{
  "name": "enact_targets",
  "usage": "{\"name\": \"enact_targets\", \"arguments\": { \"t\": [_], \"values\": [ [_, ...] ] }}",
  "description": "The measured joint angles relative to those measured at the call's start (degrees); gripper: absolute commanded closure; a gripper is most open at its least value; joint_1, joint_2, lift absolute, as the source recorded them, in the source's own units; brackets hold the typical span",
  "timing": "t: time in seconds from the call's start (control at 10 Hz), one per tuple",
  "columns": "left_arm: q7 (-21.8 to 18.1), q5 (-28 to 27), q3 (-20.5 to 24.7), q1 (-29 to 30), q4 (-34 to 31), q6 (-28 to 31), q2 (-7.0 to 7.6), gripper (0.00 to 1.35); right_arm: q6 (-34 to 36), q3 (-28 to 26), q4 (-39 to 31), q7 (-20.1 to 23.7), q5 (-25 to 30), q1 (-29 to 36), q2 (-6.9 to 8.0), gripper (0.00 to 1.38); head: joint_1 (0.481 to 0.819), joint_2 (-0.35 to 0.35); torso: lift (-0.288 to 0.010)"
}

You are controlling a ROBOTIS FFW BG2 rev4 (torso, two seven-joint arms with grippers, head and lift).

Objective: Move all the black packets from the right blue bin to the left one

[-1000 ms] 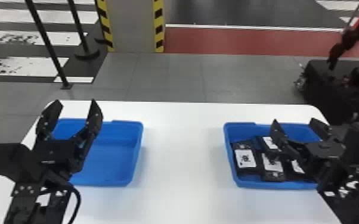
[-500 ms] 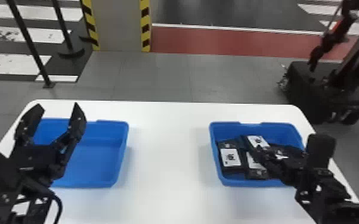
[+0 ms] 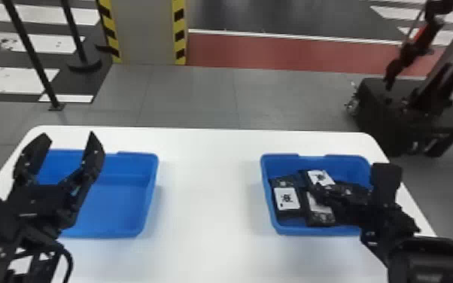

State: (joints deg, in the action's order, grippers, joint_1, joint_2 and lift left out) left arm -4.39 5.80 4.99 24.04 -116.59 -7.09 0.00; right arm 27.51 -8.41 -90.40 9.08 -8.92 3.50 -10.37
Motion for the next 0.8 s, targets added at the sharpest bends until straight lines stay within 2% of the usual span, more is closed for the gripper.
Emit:
{"name": "enact_targets", "arguments": {
  "t": [0.1,0.2,0.4,0.8],
  "values": [
    [0.0,0.1,0.0,0.0,0.1,0.0,0.0,0.37,0.2,0.3,0.6,0.1,0.7,-0.8,0.07,0.91,0.695,-0.084,-0.11],
    [-0.1,0.2,0.0,0.0,0.2,0.1,0.0,0.38,0.9,0.7,0.6,0.1,1.0,-0.9,0.24,1.12,0.695,-0.081,-0.11],
    [-0.4,0.7,0.2,0.0,0.6,-0.1,0.0,0.38,2.9,0.6,-0.9,-0.6,1.3,0.0,1.24,1.13,0.695,-0.072,-0.11],
    [-0.6,1.3,0.2,-0.2,1.0,-0.3,0.0,0.38,4.4,0.7,-2.3,-0.6,0.6,1.1,1.57,1.16,0.695,-0.066,-0.11]
  ]
}}
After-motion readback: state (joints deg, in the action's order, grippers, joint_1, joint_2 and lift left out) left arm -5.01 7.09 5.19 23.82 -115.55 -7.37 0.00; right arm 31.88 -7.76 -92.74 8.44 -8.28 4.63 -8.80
